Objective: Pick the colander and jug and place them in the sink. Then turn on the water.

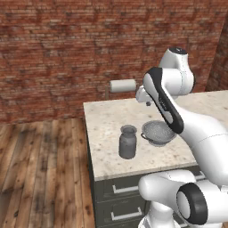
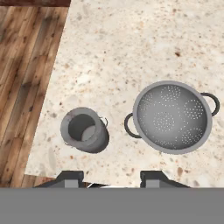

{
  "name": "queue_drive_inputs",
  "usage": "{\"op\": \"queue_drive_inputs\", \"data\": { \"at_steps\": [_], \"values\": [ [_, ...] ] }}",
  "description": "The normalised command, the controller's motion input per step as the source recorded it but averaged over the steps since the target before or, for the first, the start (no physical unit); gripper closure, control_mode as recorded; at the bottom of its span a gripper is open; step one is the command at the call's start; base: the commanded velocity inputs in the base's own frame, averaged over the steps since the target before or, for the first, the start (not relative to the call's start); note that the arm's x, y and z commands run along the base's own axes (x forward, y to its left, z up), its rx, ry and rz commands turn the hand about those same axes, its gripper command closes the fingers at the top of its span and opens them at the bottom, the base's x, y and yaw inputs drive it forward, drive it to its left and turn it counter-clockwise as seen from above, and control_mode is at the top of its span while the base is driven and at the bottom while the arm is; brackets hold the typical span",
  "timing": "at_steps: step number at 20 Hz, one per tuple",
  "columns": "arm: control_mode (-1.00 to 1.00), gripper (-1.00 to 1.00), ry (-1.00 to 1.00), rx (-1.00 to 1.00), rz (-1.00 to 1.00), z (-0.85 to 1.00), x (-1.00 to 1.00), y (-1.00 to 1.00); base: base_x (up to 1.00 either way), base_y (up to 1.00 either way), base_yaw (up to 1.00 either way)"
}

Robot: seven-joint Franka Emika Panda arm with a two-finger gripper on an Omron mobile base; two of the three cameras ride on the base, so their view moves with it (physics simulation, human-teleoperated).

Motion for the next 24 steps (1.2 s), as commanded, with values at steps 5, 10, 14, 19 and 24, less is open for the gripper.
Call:
{"op": "queue_drive_inputs", "data": {
  "at_steps": [5,10,14,19,24],
  "values": [
    [-1.00,-1.00,0.00,0.00,0.00,0.00,-0.12,-0.16,0.00,0.00,0.00],
    [-1.00,-1.00,0.01,-0.02,0.00,0.00,-0.24,-0.12,0.00,0.00,0.00],
    [-1.00,-1.00,0.04,-0.05,0.00,-0.08,-0.29,-0.01,0.00,0.00,0.00],
    [-1.00,-1.00,0.01,-0.03,0.00,-0.17,-0.08,0.05,0.00,0.00,0.00],
    [-1.00,-1.00,0.01,0.00,0.00,-0.23,0.00,0.01,0.00,0.00,0.00]
  ]
}}
